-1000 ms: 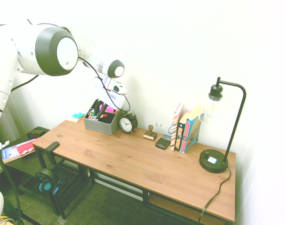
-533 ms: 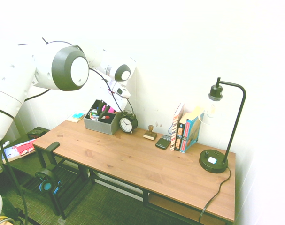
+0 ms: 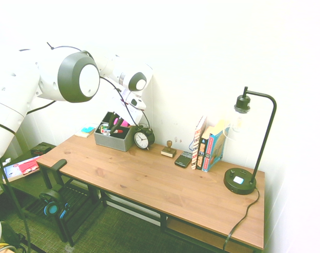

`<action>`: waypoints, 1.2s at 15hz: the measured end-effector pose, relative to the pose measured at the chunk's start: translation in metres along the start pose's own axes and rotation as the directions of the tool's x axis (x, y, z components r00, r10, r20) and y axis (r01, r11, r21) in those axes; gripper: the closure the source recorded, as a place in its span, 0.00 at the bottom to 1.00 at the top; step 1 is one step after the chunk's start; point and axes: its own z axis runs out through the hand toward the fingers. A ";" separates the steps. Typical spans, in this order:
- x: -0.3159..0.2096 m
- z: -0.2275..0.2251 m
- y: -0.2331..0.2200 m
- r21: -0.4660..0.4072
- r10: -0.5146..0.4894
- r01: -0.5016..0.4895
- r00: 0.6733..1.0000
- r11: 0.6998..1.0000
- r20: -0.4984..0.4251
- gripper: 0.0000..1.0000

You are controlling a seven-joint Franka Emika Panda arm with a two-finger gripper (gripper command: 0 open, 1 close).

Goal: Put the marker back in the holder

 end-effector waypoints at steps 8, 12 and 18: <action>0.000 0.000 0.001 0.002 0.003 -0.003 1.000 1.000 0.001 0.00; -0.003 -0.036 0.025 0.009 -0.037 0.037 0.999 0.999 -0.005 0.00; -0.084 -0.130 0.107 -0.127 -0.188 0.156 0.935 0.980 -0.302 0.00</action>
